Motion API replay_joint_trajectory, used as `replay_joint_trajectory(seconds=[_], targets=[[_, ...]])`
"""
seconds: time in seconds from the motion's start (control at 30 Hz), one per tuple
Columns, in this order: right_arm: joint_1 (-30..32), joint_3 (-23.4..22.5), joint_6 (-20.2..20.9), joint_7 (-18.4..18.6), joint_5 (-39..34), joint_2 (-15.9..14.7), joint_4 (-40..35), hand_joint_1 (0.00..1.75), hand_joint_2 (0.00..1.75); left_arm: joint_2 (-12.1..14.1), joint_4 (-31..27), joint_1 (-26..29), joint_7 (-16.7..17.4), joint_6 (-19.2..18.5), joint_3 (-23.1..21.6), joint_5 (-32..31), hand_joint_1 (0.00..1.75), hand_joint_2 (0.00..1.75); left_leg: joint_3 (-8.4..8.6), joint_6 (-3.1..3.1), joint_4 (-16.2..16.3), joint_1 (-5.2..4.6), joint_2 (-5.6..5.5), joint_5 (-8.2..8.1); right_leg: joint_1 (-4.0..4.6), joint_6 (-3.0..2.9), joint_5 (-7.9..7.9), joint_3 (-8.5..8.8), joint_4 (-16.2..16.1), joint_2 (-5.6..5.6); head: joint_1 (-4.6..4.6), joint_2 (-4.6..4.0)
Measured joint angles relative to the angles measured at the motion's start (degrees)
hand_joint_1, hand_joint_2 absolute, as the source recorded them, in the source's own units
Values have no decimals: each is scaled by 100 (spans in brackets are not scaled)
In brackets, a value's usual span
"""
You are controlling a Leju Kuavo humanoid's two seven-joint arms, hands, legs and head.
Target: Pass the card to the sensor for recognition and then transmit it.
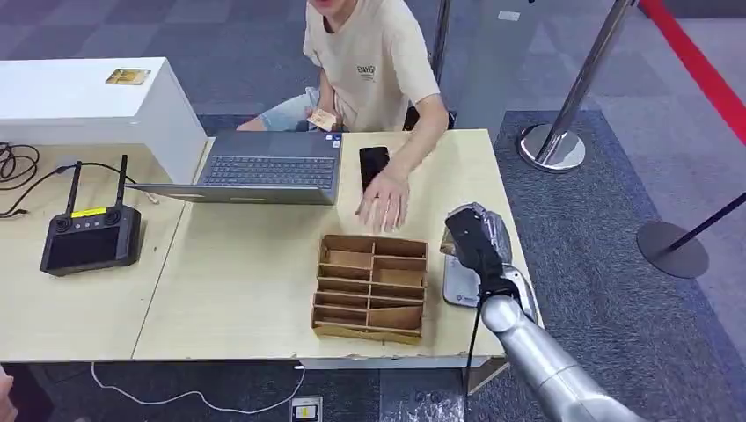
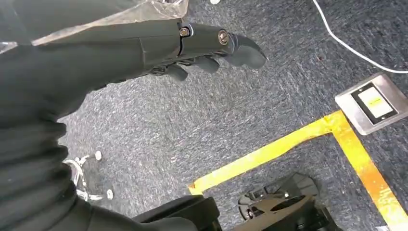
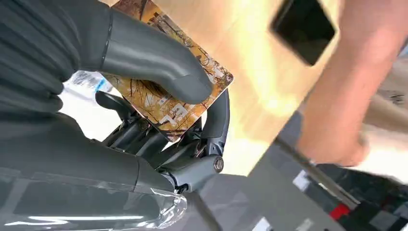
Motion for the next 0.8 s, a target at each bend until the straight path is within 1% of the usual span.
replay_joint_trajectory(seconds=[0.2,0.37,0.6,0.8], targets=[[199,-188,-44,173,33,-184,-153,175,175,0,-15,19,13,-44,59,61,0,175,1,0,1,1,-4,0,0,0,0,0,0,-1,0,0],[388,-374,50,302,33,-334,-278,175,175,-11,-17,24,39,-105,96,103,0,175,1,0,1,0,-1,0,0,0,0,1,0,0,0,0],[543,-463,125,302,-7,-378,-308,175,175,-22,-17,23,17,-109,103,103,0,175,2,0,0,1,-1,0,0,0,0,1,0,0,0,0],[604,-514,131,194,-105,-378,-214,175,175,-50,-17,22,7,-107,109,111,0,175,2,0,1,1,-1,0,0,0,0,2,0,0,0,0]])
